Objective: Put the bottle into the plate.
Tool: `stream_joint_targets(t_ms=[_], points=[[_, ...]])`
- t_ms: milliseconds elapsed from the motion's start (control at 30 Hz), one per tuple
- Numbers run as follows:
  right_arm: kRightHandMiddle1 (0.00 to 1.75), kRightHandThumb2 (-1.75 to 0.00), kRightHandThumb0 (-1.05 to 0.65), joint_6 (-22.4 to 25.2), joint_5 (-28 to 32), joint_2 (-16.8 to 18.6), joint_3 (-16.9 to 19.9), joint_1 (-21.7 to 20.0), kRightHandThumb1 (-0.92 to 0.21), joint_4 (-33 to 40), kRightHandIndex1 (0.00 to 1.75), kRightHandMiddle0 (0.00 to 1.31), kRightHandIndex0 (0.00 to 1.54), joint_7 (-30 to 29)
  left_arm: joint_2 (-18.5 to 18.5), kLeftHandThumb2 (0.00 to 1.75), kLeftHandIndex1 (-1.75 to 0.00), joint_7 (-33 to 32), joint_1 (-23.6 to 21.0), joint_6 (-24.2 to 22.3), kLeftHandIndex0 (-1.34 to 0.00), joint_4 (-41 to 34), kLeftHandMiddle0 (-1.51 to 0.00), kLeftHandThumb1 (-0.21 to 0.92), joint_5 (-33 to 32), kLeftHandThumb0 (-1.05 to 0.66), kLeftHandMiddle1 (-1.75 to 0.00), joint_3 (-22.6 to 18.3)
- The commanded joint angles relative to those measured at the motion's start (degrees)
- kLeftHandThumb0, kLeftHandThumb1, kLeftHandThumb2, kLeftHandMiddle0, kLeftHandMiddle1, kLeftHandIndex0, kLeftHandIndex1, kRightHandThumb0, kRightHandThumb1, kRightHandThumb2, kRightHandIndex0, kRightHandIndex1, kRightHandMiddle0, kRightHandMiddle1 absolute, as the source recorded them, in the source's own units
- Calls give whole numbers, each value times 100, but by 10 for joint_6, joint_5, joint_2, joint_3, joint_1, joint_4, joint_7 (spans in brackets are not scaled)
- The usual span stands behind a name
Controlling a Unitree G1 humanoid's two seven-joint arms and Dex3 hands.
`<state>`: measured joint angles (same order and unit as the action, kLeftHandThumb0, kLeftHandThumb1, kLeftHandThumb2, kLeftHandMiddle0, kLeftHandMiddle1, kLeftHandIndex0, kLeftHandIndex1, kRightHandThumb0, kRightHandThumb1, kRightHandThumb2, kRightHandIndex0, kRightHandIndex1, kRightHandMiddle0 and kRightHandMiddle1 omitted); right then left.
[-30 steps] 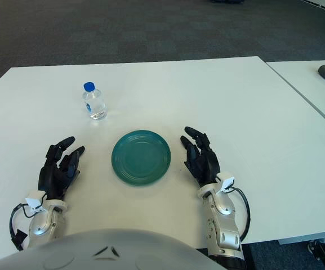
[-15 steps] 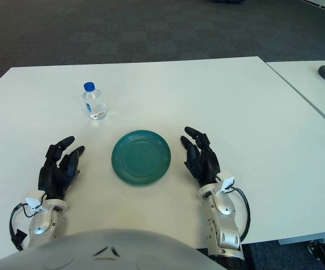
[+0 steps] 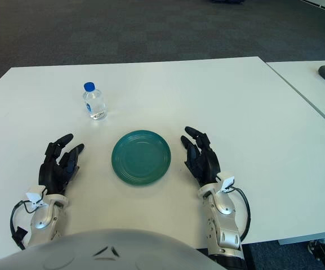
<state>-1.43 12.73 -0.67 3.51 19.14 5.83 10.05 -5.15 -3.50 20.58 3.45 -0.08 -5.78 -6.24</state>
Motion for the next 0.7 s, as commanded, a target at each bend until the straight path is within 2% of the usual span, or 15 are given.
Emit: stream_joint_targets(t_ms=[0, 133, 300, 400, 500, 667], points=[[87, -62, -63, 46, -1, 0, 6, 31, -92, -62, 34, 3, 51, -9, 11, 42, -98, -10, -17, -29, -15, 61, -43, 92, 7, -64, -46, -10], [87, -63, -62, 46, -4, 0, 6, 29, -92, -66, 34, 4, 50, -12, 17, 49, -91, -47, -36, -46, -4, 75, -36, 92, 54, -70, -31, 1], [88, -64, -62, 46, -4, -1, 10, 25, -92, -73, 33, 4, 49, -13, 20, 53, -61, -66, -60, -57, 0, 89, -25, 92, 85, -78, -9, 11], [88, -64, -62, 42, -4, 0, 12, 23, -92, -77, 33, 4, 49, -12, 22, 55, -51, -69, -64, -58, 0, 88, -21, 92, 98, -80, -5, 17], [88, -64, -63, 34, -5, 0, 13, 21, -92, -82, 34, 4, 50, -11, 27, 60, -31, -72, -71, -64, 0, 87, -12, 92, 112, -85, -2, 24], [88, -64, -64, 20, -8, 0, 15, 20, -92, -91, 35, 5, 51, -10, 35, 67, -8, -73, -85, -102, 0, 81, -3, 92, 129, -93, 0, 33]])
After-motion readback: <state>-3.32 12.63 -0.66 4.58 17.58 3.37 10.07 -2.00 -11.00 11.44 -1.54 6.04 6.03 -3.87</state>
